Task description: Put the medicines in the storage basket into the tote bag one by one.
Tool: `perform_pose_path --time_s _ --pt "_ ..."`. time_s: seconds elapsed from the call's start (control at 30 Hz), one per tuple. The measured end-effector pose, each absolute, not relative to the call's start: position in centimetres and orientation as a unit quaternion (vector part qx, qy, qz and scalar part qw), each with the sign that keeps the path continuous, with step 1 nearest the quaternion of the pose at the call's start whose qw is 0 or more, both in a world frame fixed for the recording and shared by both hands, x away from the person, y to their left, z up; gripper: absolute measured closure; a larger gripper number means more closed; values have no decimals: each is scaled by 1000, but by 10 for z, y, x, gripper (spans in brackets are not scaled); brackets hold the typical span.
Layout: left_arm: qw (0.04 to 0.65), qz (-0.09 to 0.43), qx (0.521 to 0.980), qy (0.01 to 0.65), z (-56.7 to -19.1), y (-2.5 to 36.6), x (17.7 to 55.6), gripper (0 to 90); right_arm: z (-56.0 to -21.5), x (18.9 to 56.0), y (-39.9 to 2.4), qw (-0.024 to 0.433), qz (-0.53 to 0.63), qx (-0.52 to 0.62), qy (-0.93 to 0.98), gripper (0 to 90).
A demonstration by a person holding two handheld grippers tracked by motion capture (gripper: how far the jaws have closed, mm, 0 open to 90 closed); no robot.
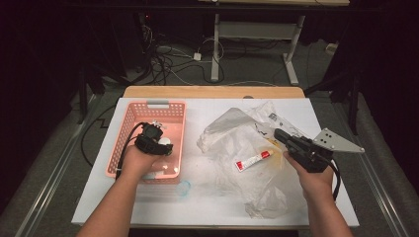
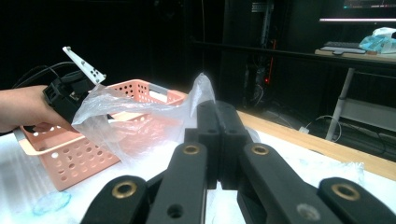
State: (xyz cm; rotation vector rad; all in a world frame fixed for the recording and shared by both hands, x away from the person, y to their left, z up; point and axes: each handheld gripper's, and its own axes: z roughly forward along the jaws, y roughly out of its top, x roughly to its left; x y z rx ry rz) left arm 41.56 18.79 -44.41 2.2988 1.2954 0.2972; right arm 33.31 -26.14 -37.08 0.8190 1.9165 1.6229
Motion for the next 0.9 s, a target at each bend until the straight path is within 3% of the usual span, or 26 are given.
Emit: perform_pose_path --time_s 0.9 --pt "370 156 785 471 -413 206 391 490 -370 333 -259 248 596 293 706 900"
